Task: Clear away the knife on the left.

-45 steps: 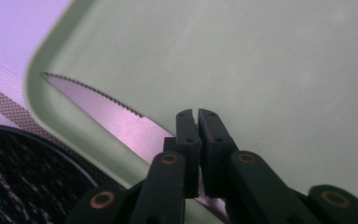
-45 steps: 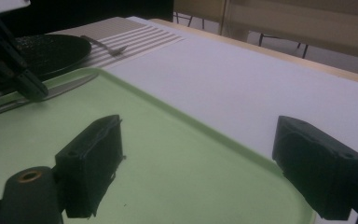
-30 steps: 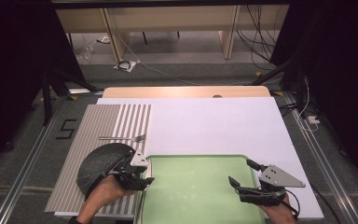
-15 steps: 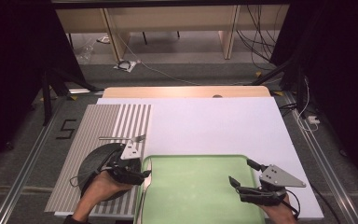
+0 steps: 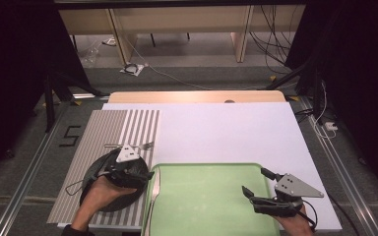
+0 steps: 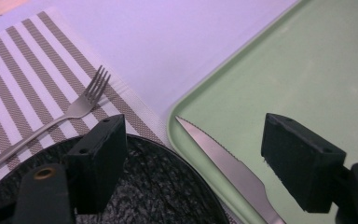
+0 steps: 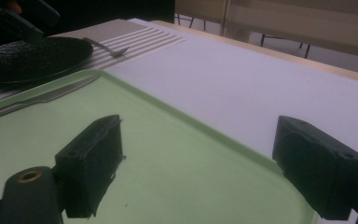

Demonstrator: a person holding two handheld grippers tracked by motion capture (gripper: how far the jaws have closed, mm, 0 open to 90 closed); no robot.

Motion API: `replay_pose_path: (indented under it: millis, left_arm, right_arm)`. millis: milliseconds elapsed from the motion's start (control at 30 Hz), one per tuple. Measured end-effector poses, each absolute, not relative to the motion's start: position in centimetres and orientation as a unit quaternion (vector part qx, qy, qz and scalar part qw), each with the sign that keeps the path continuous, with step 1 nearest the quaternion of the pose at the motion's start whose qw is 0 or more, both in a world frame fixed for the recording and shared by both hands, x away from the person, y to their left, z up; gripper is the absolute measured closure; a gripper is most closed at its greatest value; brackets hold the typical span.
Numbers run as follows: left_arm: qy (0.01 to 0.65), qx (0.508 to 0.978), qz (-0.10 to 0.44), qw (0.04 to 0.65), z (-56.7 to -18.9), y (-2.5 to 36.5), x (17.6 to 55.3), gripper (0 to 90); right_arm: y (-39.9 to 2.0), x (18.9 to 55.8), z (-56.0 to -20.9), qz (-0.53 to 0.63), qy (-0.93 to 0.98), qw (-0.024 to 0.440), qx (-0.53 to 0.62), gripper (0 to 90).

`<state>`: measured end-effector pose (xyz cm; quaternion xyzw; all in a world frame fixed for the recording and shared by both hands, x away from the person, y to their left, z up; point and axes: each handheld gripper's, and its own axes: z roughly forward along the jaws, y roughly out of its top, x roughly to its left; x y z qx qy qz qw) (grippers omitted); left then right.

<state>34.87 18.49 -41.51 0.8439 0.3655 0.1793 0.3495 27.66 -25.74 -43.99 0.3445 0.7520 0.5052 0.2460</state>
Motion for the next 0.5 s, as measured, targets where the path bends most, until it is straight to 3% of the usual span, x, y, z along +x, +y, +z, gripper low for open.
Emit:
replay_pose_path:
  millis: [500]
  left_arm:
    - [0.386,0.824,0.198,0.364,-41.4,20.1,35.5,22.0]
  right_arm:
    - [-25.7,27.7,-44.0,0.507,0.751,0.247,0.344,16.8]
